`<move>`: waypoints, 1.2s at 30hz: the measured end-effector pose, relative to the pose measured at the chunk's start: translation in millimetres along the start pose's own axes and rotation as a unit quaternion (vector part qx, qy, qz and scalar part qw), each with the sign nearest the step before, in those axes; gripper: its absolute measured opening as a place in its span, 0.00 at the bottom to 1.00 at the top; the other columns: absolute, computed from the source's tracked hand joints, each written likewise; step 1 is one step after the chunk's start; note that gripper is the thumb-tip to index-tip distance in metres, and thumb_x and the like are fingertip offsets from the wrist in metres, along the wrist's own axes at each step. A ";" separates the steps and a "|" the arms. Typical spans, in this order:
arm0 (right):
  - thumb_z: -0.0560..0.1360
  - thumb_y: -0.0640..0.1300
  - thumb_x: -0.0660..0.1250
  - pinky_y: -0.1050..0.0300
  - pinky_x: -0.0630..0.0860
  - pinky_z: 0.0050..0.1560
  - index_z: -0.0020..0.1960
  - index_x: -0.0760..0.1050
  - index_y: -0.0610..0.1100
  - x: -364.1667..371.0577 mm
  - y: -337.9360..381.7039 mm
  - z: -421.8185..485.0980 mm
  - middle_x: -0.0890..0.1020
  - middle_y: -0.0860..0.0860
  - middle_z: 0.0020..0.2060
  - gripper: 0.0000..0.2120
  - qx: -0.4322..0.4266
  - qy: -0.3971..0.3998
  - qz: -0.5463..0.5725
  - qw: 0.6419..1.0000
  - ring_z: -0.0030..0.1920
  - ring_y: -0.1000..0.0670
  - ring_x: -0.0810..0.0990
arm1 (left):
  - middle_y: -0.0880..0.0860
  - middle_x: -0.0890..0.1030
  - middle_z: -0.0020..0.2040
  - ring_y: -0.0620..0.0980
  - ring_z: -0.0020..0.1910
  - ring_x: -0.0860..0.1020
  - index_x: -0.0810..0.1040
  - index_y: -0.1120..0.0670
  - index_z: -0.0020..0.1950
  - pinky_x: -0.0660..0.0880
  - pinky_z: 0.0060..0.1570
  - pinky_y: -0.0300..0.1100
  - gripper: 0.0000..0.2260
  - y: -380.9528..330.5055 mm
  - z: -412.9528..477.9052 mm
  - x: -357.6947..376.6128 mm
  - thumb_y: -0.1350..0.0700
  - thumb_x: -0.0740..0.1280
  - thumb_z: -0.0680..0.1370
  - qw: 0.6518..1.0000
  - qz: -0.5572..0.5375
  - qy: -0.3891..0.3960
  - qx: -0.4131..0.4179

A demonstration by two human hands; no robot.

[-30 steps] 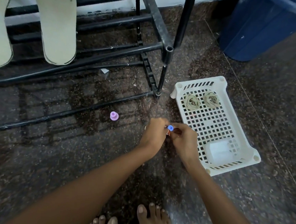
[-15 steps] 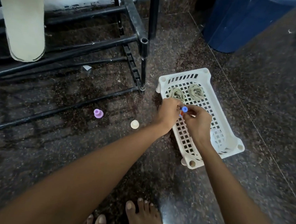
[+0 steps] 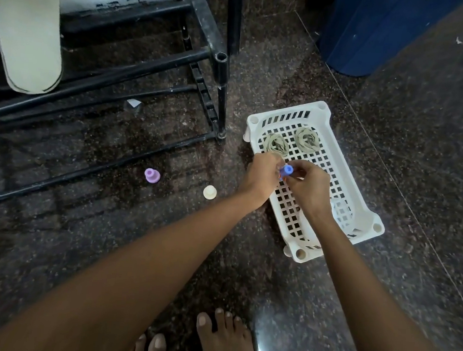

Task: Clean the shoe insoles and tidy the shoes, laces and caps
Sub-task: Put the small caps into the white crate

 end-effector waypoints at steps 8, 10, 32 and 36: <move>0.70 0.29 0.64 0.70 0.71 0.42 0.51 0.78 0.38 1.3 35.0 -19.9 0.78 0.51 0.42 0.12 -0.039 -0.041 0.012 0.998 0.40 0.52 0.76 | 0.60 0.81 0.54 0.52 0.49 0.80 0.79 0.65 0.56 0.73 0.47 0.32 0.14 19.2 -21.3 -44.8 0.73 0.61 0.75 0.998 -0.062 -0.018 0.000; 0.70 0.27 0.63 0.75 0.69 0.39 0.49 0.78 0.37 22.5 42.8 -25.5 0.79 0.49 0.41 0.11 -0.050 -0.001 0.028 0.998 0.39 0.52 0.76 | 0.60 0.81 0.54 0.52 0.50 0.80 0.79 0.64 0.56 0.73 0.48 0.33 0.13 33.4 -28.4 -62.0 0.73 0.62 0.74 0.998 -0.058 -0.035 -0.010; 0.69 0.30 0.68 0.67 0.71 0.44 0.48 0.80 0.36 123.2 41.9 -45.4 0.82 0.43 0.44 0.08 -0.053 0.129 0.009 0.990 0.43 0.50 0.78 | 0.60 0.83 0.48 0.50 0.45 0.80 0.82 0.64 0.49 0.72 0.43 0.26 0.10 119.0 -44.6 -74.6 0.72 0.68 0.70 0.998 -0.029 -0.010 -0.049; 0.70 0.30 0.68 0.70 0.71 0.42 0.48 0.80 0.36 107.4 48.7 -44.1 0.81 0.46 0.42 0.08 -0.062 0.114 0.020 0.991 0.41 0.53 0.77 | 0.60 0.83 0.48 0.48 0.45 0.80 0.82 0.64 0.49 0.73 0.44 0.27 0.10 103.0 -45.0 -80.6 0.72 0.68 0.70 0.999 -0.037 -0.019 -0.028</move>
Point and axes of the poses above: each hand's wrist, its own z-axis towards the middle knuckle, its own x-axis out of the palm, y = z × x, the point moved 8 cm from there along z, towards the middle knuckle
